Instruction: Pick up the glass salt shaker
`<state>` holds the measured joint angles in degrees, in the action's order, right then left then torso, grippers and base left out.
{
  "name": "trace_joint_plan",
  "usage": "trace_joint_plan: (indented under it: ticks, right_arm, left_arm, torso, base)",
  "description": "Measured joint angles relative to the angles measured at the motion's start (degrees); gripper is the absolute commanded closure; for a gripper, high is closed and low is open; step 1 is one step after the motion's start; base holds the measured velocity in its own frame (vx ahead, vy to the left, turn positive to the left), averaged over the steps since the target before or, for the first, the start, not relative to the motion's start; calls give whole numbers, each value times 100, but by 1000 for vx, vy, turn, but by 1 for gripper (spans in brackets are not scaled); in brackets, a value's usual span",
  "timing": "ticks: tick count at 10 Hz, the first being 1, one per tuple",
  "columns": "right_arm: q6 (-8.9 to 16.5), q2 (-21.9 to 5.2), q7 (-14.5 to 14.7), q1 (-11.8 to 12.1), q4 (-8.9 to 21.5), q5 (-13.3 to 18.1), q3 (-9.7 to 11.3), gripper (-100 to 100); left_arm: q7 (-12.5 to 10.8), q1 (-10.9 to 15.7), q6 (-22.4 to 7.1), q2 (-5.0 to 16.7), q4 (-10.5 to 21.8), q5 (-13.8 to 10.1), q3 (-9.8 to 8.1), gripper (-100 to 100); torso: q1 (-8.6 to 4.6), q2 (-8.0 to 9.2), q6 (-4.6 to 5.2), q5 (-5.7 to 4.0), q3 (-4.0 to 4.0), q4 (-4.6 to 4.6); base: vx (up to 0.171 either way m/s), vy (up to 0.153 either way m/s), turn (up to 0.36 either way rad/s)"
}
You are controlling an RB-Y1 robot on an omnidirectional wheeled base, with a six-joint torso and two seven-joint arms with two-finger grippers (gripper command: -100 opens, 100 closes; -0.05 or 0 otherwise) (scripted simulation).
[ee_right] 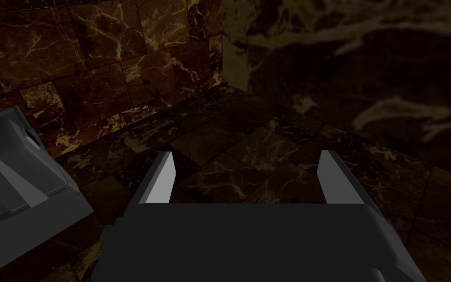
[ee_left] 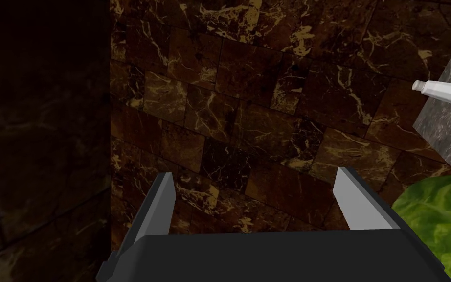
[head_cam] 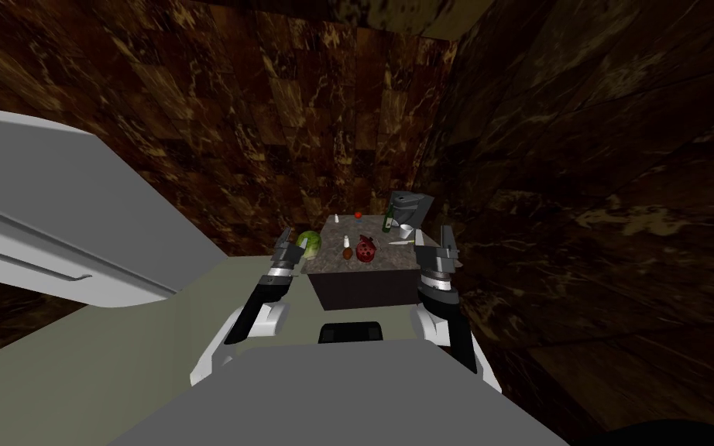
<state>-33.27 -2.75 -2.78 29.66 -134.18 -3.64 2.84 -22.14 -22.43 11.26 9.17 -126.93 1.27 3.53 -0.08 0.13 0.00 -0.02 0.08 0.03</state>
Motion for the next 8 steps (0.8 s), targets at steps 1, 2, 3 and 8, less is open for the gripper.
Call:
trace_joint_plan:
  ticks: [1,2,3,8]
  right_arm:
    - [0,0,0,0,0,0,0,0]
    - [0,0,0,0,0,0,0,0]
    - [0,0,0,0,0,0,0,0]
    - [0,0,0,0,0,0,0,0]
  left_arm:
    - [-151,81,-187,42,6,-11,-23,-100]
    - [-246,97,-315,38,37,0,-8,-100]
    - [-389,167,-464,79,62,-14,-31,-100]
    - [-957,495,-1189,183,234,-71,-128,-100]
  torso:
    - [-3,1,0,0,0,0]
    - [-1,-1,0,0,-1,0]
    - [-4,-1,0,-1,-1,0]
    - [-2,-6,1,0,-4,-1]
  base:
    - [-33,-22,2]
    - [-37,-33,-5]
    - [-31,-25,0]
    - [-29,-22,-9]
